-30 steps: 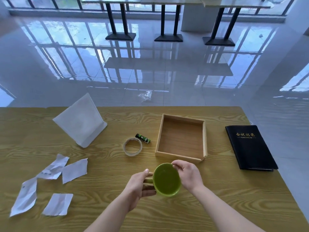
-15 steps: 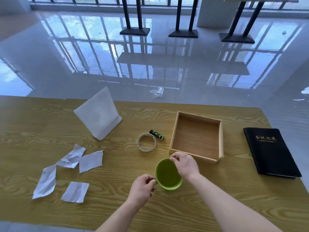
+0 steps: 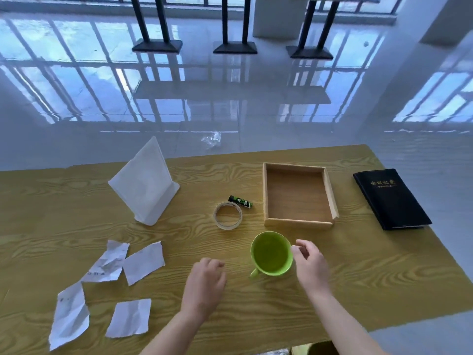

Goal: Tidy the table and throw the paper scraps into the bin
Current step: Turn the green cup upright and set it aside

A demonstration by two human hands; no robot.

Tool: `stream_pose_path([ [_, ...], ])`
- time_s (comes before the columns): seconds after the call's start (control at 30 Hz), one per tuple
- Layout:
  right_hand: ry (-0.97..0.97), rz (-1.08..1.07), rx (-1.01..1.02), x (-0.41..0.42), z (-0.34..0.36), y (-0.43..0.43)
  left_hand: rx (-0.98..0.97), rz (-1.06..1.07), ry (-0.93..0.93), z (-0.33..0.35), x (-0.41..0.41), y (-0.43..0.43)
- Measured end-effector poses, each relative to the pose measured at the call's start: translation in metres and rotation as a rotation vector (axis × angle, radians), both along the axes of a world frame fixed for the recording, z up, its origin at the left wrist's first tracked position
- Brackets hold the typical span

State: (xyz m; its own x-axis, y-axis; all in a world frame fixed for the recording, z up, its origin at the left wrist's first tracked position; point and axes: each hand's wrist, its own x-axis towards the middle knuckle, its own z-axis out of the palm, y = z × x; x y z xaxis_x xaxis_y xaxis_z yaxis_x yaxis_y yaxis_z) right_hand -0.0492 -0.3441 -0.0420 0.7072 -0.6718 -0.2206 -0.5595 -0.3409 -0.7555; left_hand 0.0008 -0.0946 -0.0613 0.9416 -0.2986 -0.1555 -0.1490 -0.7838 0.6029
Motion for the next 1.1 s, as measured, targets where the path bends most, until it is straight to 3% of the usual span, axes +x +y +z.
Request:
stream_pose_path([
  [0.13, -0.051, -0.302, 0.133, -0.042, -0.002, 0.046, 0.32, -0.169, -0.193, -0.021, 0.015, 0.052],
  [0.27, -0.009, -0.444, 0.348, -0.054, -0.013, 0.09, 0.38, -0.327, -0.143, -0.045, 0.015, 0.064],
  [0.47, -0.045, -0.484, 0.624, -0.026, -0.016, 0.125, 0.421, -0.325, -0.129, -0.059, 0.009, 0.066],
  [0.73, -0.039, -0.612, 0.593, 0.006, -0.02, 0.128, 0.449, -0.333, -0.086, -0.054, 0.012, 0.066],
  [1.1, 0.037, -0.521, 0.473, -0.001, -0.023, 0.114, 0.479, -0.34, -0.084, -0.054, 0.011, 0.066],
])
